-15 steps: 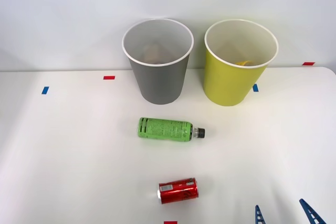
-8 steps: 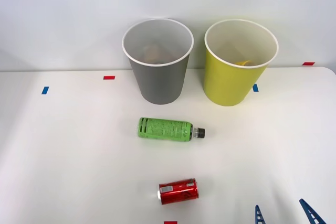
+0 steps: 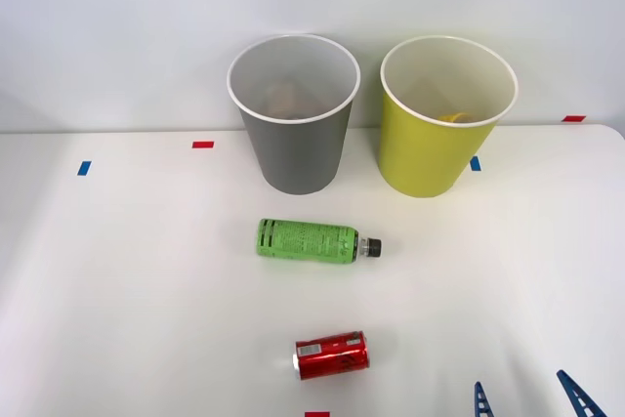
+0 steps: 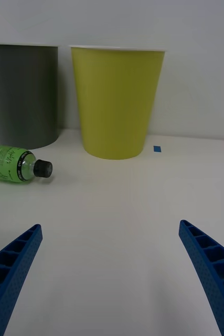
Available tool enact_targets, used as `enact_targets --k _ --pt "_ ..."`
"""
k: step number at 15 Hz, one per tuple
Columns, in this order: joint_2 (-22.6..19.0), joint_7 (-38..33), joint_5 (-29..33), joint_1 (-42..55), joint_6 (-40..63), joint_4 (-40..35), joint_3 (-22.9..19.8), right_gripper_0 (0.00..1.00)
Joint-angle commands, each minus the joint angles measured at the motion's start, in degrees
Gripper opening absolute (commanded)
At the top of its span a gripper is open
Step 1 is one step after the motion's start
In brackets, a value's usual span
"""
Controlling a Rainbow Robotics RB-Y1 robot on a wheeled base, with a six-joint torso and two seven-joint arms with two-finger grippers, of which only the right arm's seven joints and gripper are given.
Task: Put cans in the gray bin, plastic bottles in the light green bin
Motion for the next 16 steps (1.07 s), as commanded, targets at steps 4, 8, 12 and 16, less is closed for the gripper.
enact_targets --k 4,8,12,16 --pt "0.0 0.0 0.0 0.0 0.0 0.0 0.0 0.9" --pt "0.0 0.0 0.0 0.0 0.0 0.0 0.0 0.9" --pt "0.0 0.0 0.0 0.0 0.0 0.0 0.0 0.9" --pt "0.0 0.0 0.0 0.0 0.0 0.0 0.0 0.9"
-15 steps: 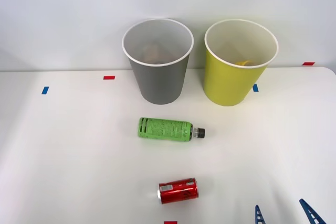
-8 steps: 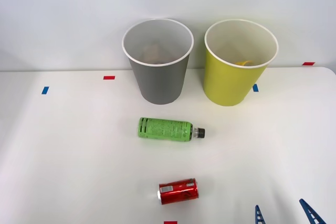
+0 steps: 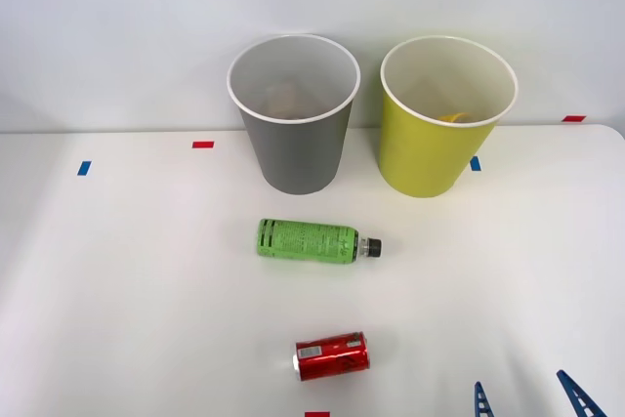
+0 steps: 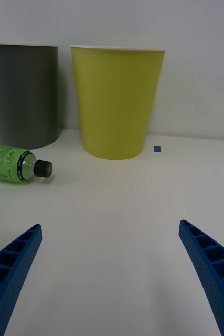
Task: Put cans in the gray bin, plastic bottles in the light green bin
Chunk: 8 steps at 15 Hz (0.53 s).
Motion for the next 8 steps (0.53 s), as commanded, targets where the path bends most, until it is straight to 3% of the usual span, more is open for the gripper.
enact_targets --k 1,8 --pt "0.0 0.0 0.0 0.0 0.0 0.0 0.0 0.9" --pt "0.0 0.0 0.0 0.0 0.0 0.0 0.0 0.9"
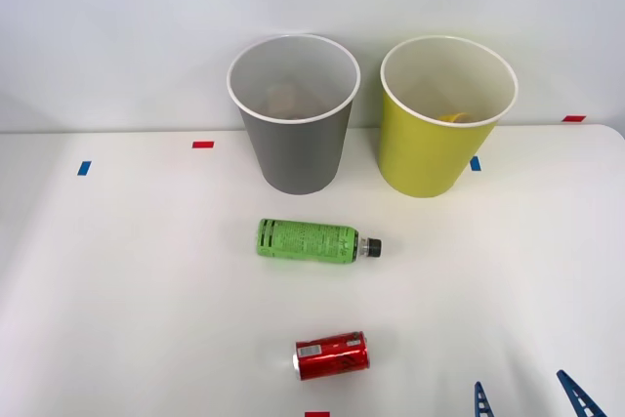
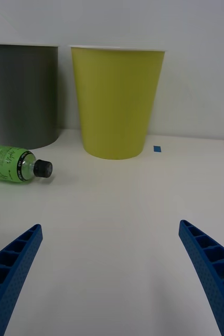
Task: Put cans in the gray bin, plastic bottles in the light green bin
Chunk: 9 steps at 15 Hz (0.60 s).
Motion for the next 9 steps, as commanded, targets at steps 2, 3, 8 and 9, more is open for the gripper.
enact_targets --k 2,3,8,9 --pt "0.3 0.0 0.0 -0.9 1.1 1.8 -0.2 0.9" --pt "0.4 0.0 -0.7 -1.2 1.1 2.5 -0.2 0.9" --pt "-3.3 1.1 -1.2 -1.9 2.3 -0.6 0.7 0.89" --pt "-4.4 1.1 -1.2 -1.8 5.4 -2.9 1.3 0.88"
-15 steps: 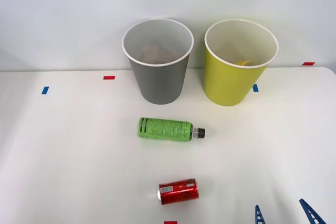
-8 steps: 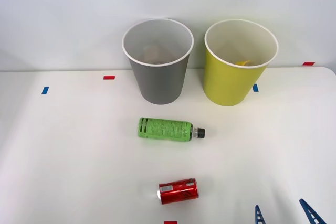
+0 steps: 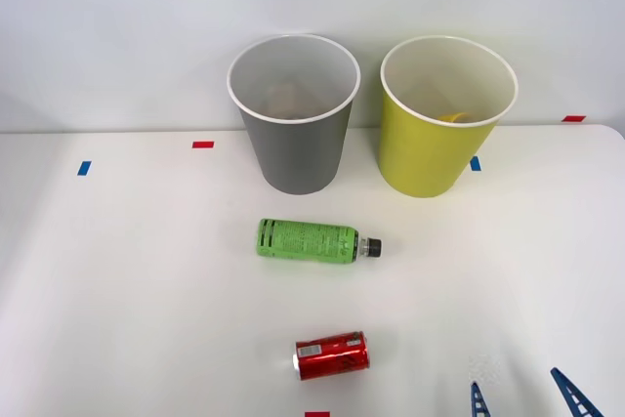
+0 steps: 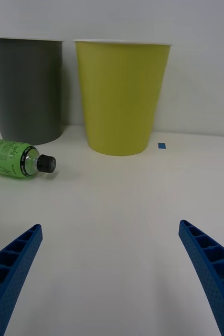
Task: Put cans in the gray bin, plastic bottles in the light green bin
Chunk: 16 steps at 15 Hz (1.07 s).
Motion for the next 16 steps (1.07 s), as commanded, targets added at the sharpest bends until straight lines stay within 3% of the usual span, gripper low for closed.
enact_targets --k 1,4,11,16 --pt "-3.7 0.1 -0.3 -0.2 10.6 -7.5 1.9 0.87" --pt "-8.8 0.1 -4.7 -2.2 25.1 -15.3 6.6 0.87" --pt "-28.2 -1.2 -8.0 -12.2 73.9 -38.9 15.4 0.82" --pt "-37.6 -3.3 -15.3 -21.2 90.4 -39.4 18.6 0.77"
